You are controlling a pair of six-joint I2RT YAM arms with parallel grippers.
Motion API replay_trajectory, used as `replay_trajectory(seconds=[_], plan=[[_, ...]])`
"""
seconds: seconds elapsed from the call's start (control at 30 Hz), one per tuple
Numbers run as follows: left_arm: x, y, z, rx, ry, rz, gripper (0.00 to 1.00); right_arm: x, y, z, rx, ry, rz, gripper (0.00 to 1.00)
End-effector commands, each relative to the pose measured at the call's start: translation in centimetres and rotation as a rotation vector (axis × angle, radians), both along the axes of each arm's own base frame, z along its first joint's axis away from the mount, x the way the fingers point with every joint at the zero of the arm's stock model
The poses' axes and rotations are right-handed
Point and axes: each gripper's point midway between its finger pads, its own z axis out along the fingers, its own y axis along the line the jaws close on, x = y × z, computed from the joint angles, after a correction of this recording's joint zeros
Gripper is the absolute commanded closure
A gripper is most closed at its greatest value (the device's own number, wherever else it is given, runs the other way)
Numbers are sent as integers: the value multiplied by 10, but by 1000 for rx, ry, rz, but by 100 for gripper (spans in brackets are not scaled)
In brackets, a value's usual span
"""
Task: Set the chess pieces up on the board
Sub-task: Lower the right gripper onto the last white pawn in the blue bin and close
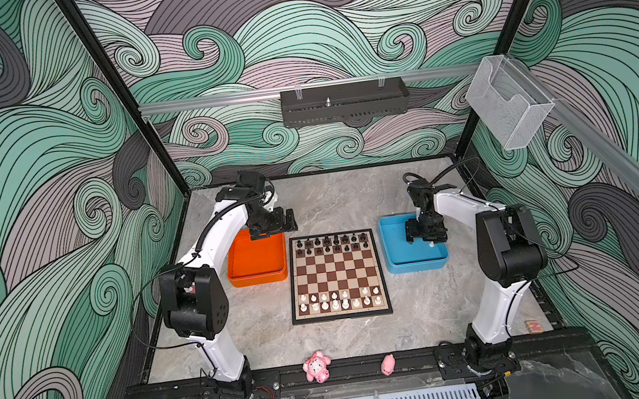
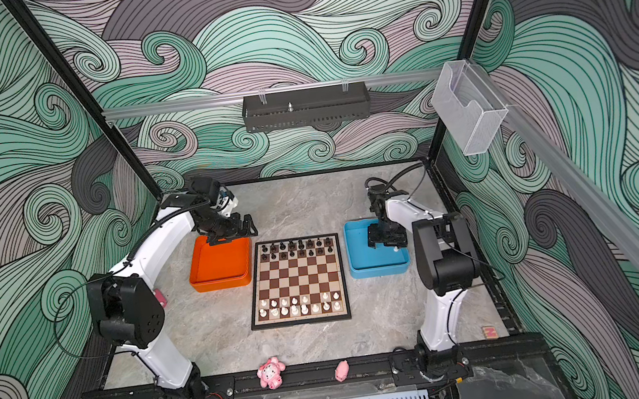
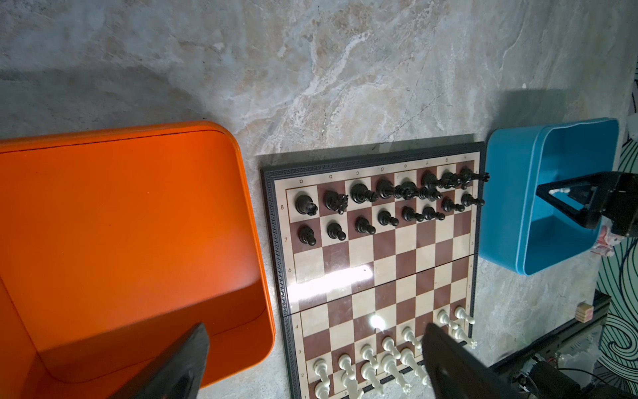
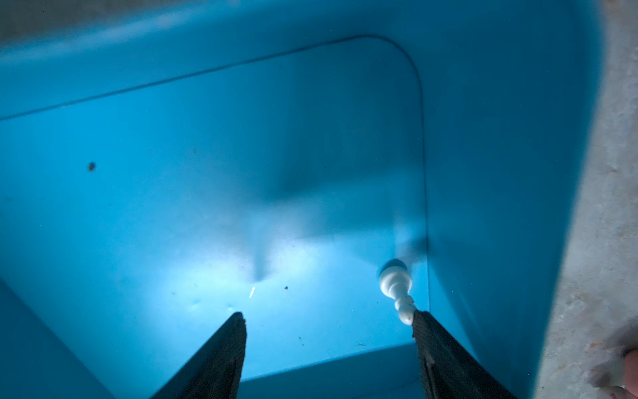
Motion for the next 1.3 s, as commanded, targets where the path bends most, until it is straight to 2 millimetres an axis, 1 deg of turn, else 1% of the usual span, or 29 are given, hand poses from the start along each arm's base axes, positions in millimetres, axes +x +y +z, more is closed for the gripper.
replay_trajectory(seconds=[0.0,0.13,0.4,0.57,0.73,0.9,1.13,1.23,1.27], plan=[[3,5,0,14,19,23,1,2,9,12,54,-27,9,24],[3,4,-1,12,23,23,1,3,5,18,36,-35,14,24],[1,4,-2,11,25,25,1,3,-3,23,-7,-39,10,24],[2,4,-2,13,28,24,1,3,-9,22,-37,-37,4,23],[2,4,-3,13,29,24,1,2,-13,14,-47,-13,-3,25],[1,6,-4,22,32,27,1,3,-16,8,-50,-1,-11,36],[2,6,-3,22,31,26,1,4,-19,3,-50,10,-19,45],[3,5,-2,20,29,25,1,3,-22,1,-52,17,-25,52],[4,5,-3,20,35,28,1,3,-23,1,-52,16,-28,53]])
